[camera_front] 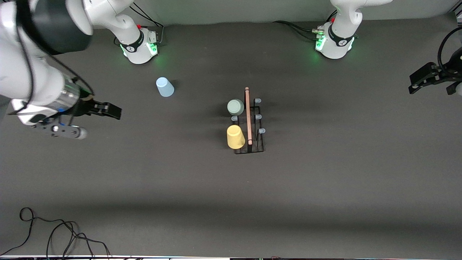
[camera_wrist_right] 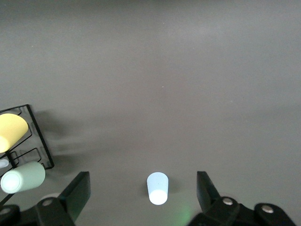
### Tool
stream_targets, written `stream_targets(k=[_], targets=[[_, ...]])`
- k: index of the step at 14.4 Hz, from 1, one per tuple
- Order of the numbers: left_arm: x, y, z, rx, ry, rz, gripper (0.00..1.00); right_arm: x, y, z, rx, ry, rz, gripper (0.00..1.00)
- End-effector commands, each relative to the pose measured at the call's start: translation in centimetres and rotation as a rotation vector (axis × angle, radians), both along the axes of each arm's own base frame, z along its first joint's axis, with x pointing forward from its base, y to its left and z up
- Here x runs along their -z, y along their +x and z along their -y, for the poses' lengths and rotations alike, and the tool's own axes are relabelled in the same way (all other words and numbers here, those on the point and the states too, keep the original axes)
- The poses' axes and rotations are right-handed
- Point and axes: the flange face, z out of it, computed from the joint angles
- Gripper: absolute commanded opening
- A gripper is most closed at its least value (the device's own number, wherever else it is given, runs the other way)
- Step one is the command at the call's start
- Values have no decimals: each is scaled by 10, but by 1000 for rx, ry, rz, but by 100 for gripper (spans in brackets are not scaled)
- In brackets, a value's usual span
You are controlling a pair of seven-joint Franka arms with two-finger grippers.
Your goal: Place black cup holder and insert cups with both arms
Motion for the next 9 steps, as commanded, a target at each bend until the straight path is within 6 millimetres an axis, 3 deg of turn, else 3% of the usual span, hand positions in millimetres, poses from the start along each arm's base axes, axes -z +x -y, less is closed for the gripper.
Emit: stream_targets(k=[1,5,9], targets=[[-7,-8,5,-21,6,-4,100,-8,-11,21,-60,-7,1,100],[-11,-15,1,-26,17,-25,100,-11,-27,63,-123,-12,26,100],[-12,-17,1,-26,17,-22,100,-9,-35,70,-153,-6,35,100]])
